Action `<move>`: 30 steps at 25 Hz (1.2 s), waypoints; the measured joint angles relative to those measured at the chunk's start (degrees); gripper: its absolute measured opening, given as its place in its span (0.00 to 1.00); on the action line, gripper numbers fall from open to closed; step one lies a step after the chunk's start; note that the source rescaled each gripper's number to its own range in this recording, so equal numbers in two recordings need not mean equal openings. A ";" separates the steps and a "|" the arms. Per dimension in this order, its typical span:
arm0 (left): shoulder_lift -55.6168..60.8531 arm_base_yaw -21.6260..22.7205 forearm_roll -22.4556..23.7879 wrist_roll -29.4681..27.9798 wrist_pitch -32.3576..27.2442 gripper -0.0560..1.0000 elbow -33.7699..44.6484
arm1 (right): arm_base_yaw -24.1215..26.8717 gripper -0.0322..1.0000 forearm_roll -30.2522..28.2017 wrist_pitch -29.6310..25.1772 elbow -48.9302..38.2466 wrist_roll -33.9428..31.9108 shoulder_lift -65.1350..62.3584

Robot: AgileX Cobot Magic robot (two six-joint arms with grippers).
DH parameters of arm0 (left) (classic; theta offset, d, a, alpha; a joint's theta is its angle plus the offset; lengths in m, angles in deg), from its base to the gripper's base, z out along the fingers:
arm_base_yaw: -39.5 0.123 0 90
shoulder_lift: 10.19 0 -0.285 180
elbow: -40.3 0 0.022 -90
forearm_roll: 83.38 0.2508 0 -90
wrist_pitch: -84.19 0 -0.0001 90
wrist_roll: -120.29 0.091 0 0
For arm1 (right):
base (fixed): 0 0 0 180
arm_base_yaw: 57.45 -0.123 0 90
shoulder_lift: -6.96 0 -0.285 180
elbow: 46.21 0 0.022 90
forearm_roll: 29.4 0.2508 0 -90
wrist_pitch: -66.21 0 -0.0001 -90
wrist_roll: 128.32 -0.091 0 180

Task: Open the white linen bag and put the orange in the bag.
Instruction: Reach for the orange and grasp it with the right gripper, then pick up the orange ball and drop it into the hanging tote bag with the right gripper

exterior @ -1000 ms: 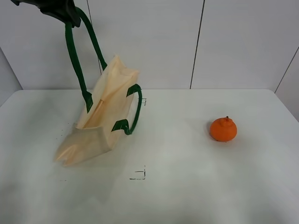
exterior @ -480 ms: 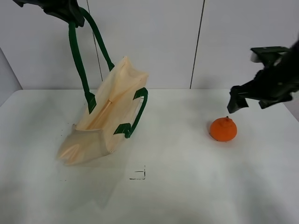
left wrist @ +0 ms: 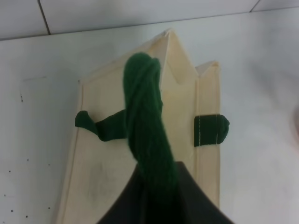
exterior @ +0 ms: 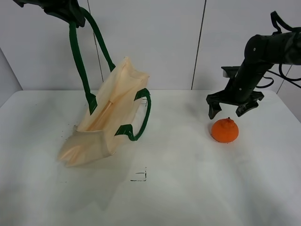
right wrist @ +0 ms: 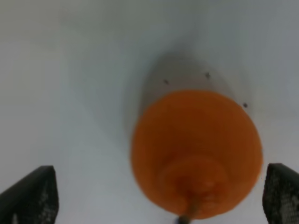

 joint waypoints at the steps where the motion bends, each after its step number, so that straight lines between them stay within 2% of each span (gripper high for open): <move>1: 0.00 0.00 0.00 0.00 0.00 0.05 0.00 | 0.42 1.00 -0.12 0.00 0.00 0.00 0.63; 6: 0.00 0.00 0.00 0.07 0.00 0.05 0.00 | 1.48 1.00 -0.39 -0.02 0.05 0.69 2.69; 10: 0.00 0.00 0.00 0.07 0.00 0.05 0.00 | 1.48 1.00 1.52 0.16 0.10 3.10 5.08; 16: 0.00 0.00 0.00 0.07 0.00 0.05 0.00 | 1.36 1.00 -0.54 1.01 0.10 -0.37 8.25; 18: 0.00 0.00 0.00 0.13 0.00 0.05 0.00 | 1.36 0.97 -0.91 1.15 0.10 -0.43 8.36; 19: 0.00 0.00 0.00 0.13 0.00 0.05 0.00 | 1.36 0.91 -0.97 1.21 0.10 -0.43 8.36; 20: 0.00 0.00 0.00 0.20 0.00 0.05 0.00 | 1.36 0.81 -1.08 1.16 0.10 -0.48 8.36; 21: 0.00 0.00 0.00 0.20 0.00 0.05 0.00 | 1.36 0.66 -1.09 1.02 0.10 -0.48 8.36; 24: 0.00 0.00 0.00 0.20 0.00 0.05 0.00 | 1.36 0.10 -1.20 -1.43 1.36 -0.13 8.23; 25: 0.00 0.00 0.00 0.20 0.00 0.05 0.00 | 1.36 0.03 -1.20 -2.04 2.00 0.32 7.75; 28: 0.00 0.00 0.00 0.20 0.00 0.05 0.00 | 1.36 0.04 -0.75 -5.83 5.54 1.83 6.26; 30: 0.00 0.00 0.00 0.20 0.00 0.05 0.00 | 1.36 0.04 1.53 -8.74 9.00 2.76 4.63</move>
